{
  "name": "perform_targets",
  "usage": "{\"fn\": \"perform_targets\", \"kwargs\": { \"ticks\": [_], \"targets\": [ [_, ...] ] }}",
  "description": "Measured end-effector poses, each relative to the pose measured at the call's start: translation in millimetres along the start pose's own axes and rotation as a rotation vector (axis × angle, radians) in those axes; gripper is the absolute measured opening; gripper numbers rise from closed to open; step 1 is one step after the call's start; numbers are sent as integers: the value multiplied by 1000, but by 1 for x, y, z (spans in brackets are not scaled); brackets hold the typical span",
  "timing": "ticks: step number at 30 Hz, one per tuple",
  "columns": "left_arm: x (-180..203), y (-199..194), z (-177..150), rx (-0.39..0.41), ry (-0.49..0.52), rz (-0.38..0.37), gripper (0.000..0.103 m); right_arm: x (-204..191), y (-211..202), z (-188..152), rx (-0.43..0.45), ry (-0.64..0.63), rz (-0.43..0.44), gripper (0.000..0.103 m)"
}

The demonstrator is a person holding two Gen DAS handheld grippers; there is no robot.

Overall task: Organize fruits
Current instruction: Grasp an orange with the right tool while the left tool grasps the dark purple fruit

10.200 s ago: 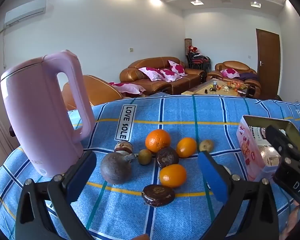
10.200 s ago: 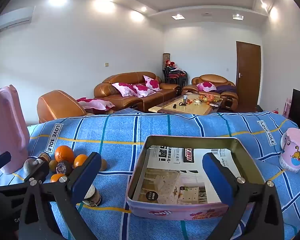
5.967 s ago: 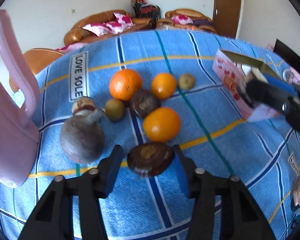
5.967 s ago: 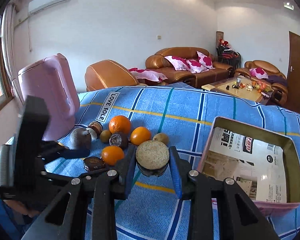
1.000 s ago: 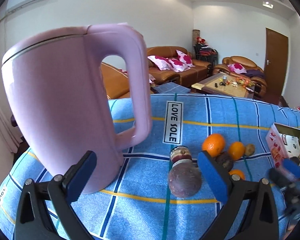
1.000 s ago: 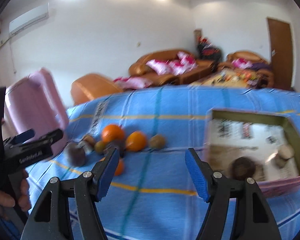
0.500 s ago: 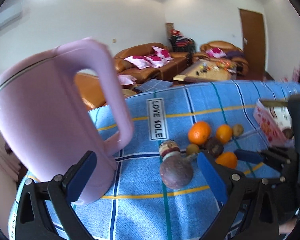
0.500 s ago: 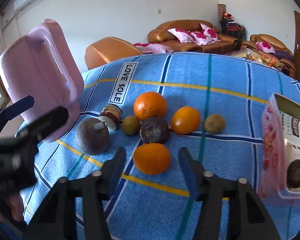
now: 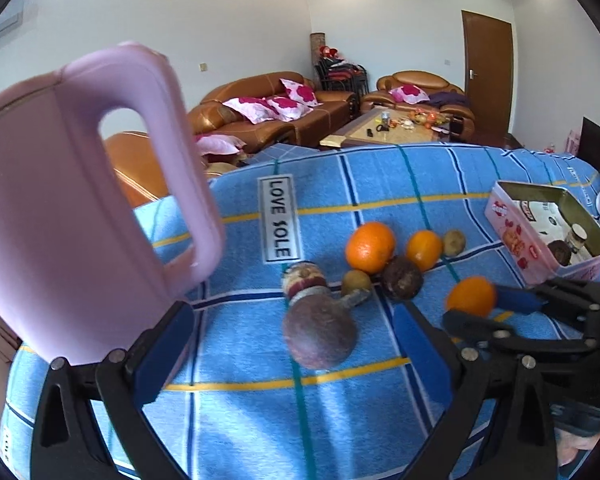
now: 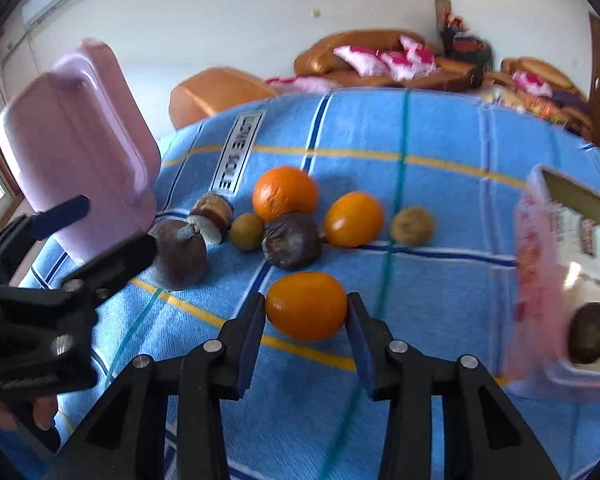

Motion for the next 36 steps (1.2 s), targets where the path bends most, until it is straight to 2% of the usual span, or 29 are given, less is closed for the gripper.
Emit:
{"fn": "perform_targets", "kwargs": {
  "ticks": [5, 10, 14, 15, 18, 20, 23, 26, 29, 30, 33, 36],
  "targets": [
    [1, 18, -10, -45, -22, 14, 98, 6, -29, -3, 70, -11, -24, 43],
    [-8, 34, -18, -72, -48, 81, 86, 6, -23, -4, 64, 7, -5, 43],
    [-11, 40, -22, -116, -87, 58, 79, 4, -19, -5, 59, 16, 14, 43],
    [-11, 39, -22, -115, -96, 47, 76, 4, -21, -6, 63, 13, 12, 43],
    [-8, 33, -19, -94, -119, -9, 51, 3, -24, -3, 88, 3, 10, 43],
    [-9, 33, -20, -90, -115, 18, 51, 3, -27, -1, 102, -2, 3, 43],
    [-12, 31, -18, -79, -142, 10, 51, 4, -32, 3, 139, -2, -7, 43],
    [-15, 20, -10, -28, -197, -30, 51, 7, -40, 9, 188, -11, -32, 43],
    [-17, -1, 6, 74, -256, -122, 51, 15, -54, 17, 261, -14, -96, 43],
    [-17, -9, 11, 114, -268, -143, 51, 19, -60, 20, 292, -29, -141, 43],
    [-15, -24, 18, 192, -267, -152, 51, 27, -74, 27, 347, -57, -231, 43],
    [-9, -25, 15, 219, -252, -128, 51, 32, -78, 29, 369, -75, -286, 43]
  ]
}}
Point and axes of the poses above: each gripper's, at about its wrist camera, not at the fingertips, and y roughly the way its jaws point, x to its right, z to its top, the point moved 10 cm from there along y, roughly the way its jaws point, and after that the axes turned 14 degrees about -y, right-handed, at the moved point
